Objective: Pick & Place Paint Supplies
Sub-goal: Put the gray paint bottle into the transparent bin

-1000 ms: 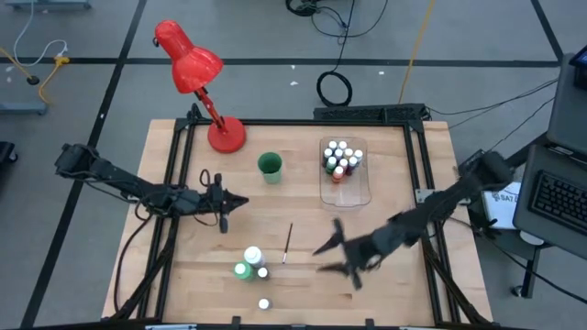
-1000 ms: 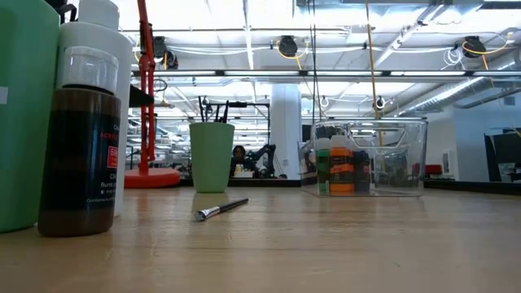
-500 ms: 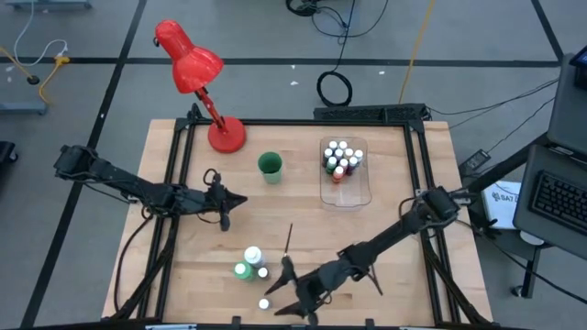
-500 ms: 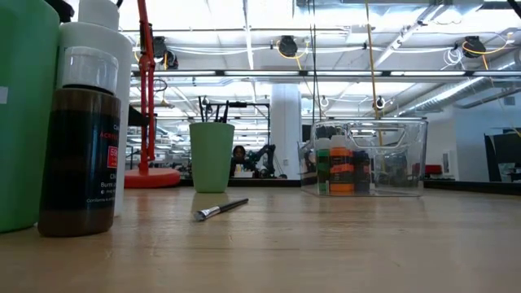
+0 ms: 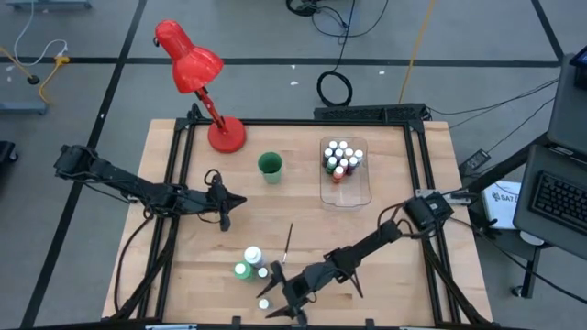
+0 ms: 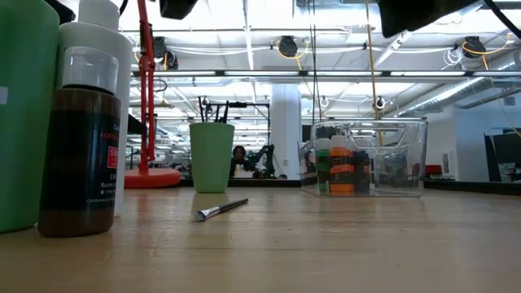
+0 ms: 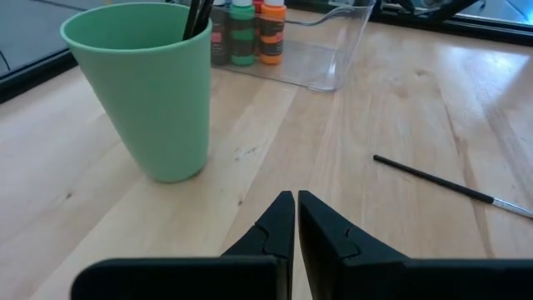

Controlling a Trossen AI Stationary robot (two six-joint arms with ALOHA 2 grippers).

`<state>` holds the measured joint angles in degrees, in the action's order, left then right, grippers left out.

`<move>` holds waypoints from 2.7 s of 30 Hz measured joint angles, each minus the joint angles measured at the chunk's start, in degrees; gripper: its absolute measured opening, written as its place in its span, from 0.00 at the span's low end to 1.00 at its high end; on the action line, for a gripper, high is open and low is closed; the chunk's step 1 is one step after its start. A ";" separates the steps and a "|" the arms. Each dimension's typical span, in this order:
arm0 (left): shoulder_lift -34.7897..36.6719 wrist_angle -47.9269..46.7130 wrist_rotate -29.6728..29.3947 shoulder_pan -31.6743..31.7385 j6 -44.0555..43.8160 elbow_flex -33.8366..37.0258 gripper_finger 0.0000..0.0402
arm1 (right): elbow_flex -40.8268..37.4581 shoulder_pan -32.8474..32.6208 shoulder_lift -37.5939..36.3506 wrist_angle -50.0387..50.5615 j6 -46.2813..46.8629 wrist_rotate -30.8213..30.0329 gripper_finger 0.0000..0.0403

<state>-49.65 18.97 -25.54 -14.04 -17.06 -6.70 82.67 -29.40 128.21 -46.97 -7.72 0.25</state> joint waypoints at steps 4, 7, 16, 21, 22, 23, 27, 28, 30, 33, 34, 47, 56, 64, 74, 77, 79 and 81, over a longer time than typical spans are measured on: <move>0.00 0.01 0.00 0.00 0.00 0.00 0.05 | -0.01 -0.69 0.17 2.23 0.03 -0.24 0.66; 0.00 0.03 0.00 0.00 0.24 0.00 0.05 | -0.02 -0.77 0.13 4.13 0.26 -2.50 0.66; 0.00 0.05 0.00 0.00 0.37 0.00 0.05 | 0.00 -0.33 0.70 6.86 3.49 -2.95 0.66; 0.00 0.05 0.00 0.00 0.37 0.00 0.05 | -0.02 -0.16 2.46 4.49 4.42 -3.10 0.66; 0.00 0.05 0.00 0.00 0.37 0.00 0.05 | -0.02 -0.05 2.64 4.34 4.90 -3.13 0.66; 0.00 0.07 0.00 0.00 0.35 0.00 0.05 | -0.02 0.05 2.77 4.34 5.43 -3.08 0.66; 0.00 0.05 0.00 0.00 0.35 0.00 0.05 | -0.02 0.34 2.87 4.32 5.96 -3.15 0.66; 0.00 0.05 0.00 0.00 0.35 0.00 0.05 | -0.02 0.38 2.81 4.23 5.79 -3.16 0.66; 0.00 0.03 0.00 0.00 0.37 0.00 0.05 | -0.02 0.39 2.81 4.22 5.45 -3.16 0.66; 0.00 0.03 0.00 0.00 0.37 0.00 0.05 | -0.02 0.30 2.83 3.97 5.53 -2.95 0.66; 0.00 0.03 0.00 0.00 0.37 0.00 0.05 | -0.02 0.32 2.83 3.88 5.68 -2.93 0.66; 0.00 0.03 -0.02 0.00 0.63 -0.01 0.05 | -0.02 0.44 2.83 3.87 5.72 0.07 0.51; 0.00 -0.92 -0.02 0.00 0.42 0.00 0.05 | -0.02 0.41 2.83 3.90 7.01 -1.79 0.25; 0.00 -1.19 -0.02 0.00 0.39 0.00 0.05 | -0.09 0.41 1.01 5.34 6.74 -1.79 0.24; 0.00 -1.21 -0.02 0.00 0.37 0.00 0.05 | -0.11 -0.30 -11.22 19.81 5.10 -1.69 0.25; -0.02 -1.21 -0.02 0.00 0.37 0.00 0.05 | -0.11 -0.39 -17.98 26.75 4.80 -2.61 0.25; 0.00 -1.21 -0.02 0.00 0.35 0.00 0.05 | -0.11 -0.43 -23.00 31.22 3.79 -3.32 0.25; 0.00 -1.21 0.00 0.00 0.33 0.00 0.05 | -0.11 -0.38 -27.99 35.56 2.39 -4.10 0.25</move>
<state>-49.65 17.76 -25.54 -14.05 -16.73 -6.70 82.56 -29.78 100.22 -11.41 -5.32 -3.84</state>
